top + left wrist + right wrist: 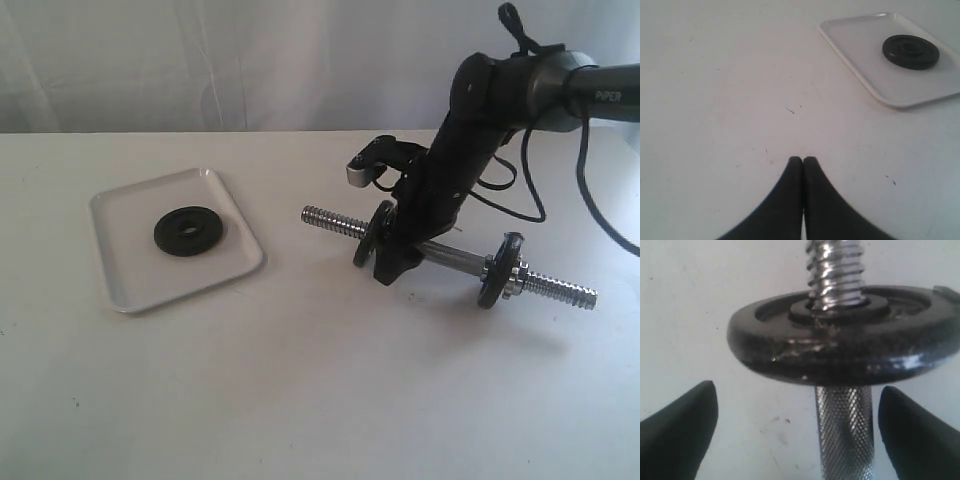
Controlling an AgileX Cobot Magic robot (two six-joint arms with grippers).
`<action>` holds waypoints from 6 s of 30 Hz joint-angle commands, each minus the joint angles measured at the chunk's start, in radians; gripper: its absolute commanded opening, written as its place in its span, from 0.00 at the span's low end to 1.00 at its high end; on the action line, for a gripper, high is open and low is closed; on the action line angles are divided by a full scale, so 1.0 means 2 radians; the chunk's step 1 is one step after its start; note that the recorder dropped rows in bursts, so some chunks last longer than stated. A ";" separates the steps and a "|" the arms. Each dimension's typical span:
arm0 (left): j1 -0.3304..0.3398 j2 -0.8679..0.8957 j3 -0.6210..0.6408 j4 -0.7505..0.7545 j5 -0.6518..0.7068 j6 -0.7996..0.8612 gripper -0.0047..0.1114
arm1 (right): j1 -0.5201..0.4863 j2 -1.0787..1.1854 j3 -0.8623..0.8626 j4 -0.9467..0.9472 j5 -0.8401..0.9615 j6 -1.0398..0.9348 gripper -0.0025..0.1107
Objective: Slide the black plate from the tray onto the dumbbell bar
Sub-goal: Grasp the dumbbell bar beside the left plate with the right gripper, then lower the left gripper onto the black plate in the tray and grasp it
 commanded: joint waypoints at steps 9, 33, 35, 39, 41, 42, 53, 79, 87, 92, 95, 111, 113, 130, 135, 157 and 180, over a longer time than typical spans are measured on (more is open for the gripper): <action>0.002 -0.002 0.002 -0.002 -0.001 0.000 0.04 | 0.000 0.022 -0.002 0.019 -0.042 -0.009 0.71; 0.002 -0.002 0.002 -0.002 -0.001 0.000 0.04 | 0.000 0.041 -0.002 0.014 -0.056 -0.016 0.57; 0.002 -0.002 0.002 -0.002 -0.001 0.000 0.04 | 0.000 0.042 -0.002 0.014 -0.048 -0.034 0.34; 0.002 -0.002 0.002 -0.002 -0.001 0.000 0.04 | 0.000 0.041 -0.002 0.016 -0.046 -0.033 0.03; 0.002 -0.002 0.002 -0.002 -0.001 0.000 0.04 | 0.000 0.041 -0.002 0.016 -0.048 -0.033 0.02; 0.002 -0.002 0.002 -0.002 -0.001 0.000 0.04 | 0.000 0.040 -0.002 0.018 -0.050 -0.033 0.02; 0.002 -0.002 0.002 -0.002 -0.001 0.000 0.04 | 0.005 0.032 -0.002 0.054 -0.080 -0.083 0.02; 0.002 -0.002 0.002 -0.002 -0.001 0.000 0.04 | 0.029 0.031 -0.002 0.093 -0.011 -0.202 0.02; 0.002 -0.002 0.002 -0.002 -0.002 0.000 0.04 | 0.029 0.039 -0.002 0.097 -0.006 -0.188 0.02; 0.001 -0.002 0.002 -0.002 -0.002 0.000 0.04 | 0.029 0.039 -0.002 0.112 -0.006 -0.188 0.02; 0.001 -0.002 0.002 -0.002 -0.002 0.000 0.04 | 0.029 0.039 -0.002 0.121 -0.006 -0.188 0.02; 0.001 -0.002 0.002 -0.024 -0.216 -0.073 0.04 | 0.029 0.052 -0.002 0.141 -0.009 -0.189 0.02; 0.001 -0.002 0.002 -0.032 -0.231 -0.118 0.04 | 0.029 0.053 -0.002 0.141 -0.009 -0.189 0.02; 0.001 0.284 -0.265 0.089 -0.356 -0.160 0.04 | 0.029 0.056 -0.002 0.151 -0.016 -0.190 0.02; 0.001 0.500 -0.431 0.156 -0.234 -0.159 0.04 | 0.029 0.056 -0.002 0.157 -0.017 -0.190 0.02; -0.163 1.086 -0.948 -0.152 0.295 0.270 0.04 | 0.029 0.057 -0.003 0.176 -0.038 -0.191 0.02; -0.163 1.086 -0.948 -0.105 0.308 0.249 0.95 | 0.029 0.057 -0.003 0.198 -0.046 -0.191 0.02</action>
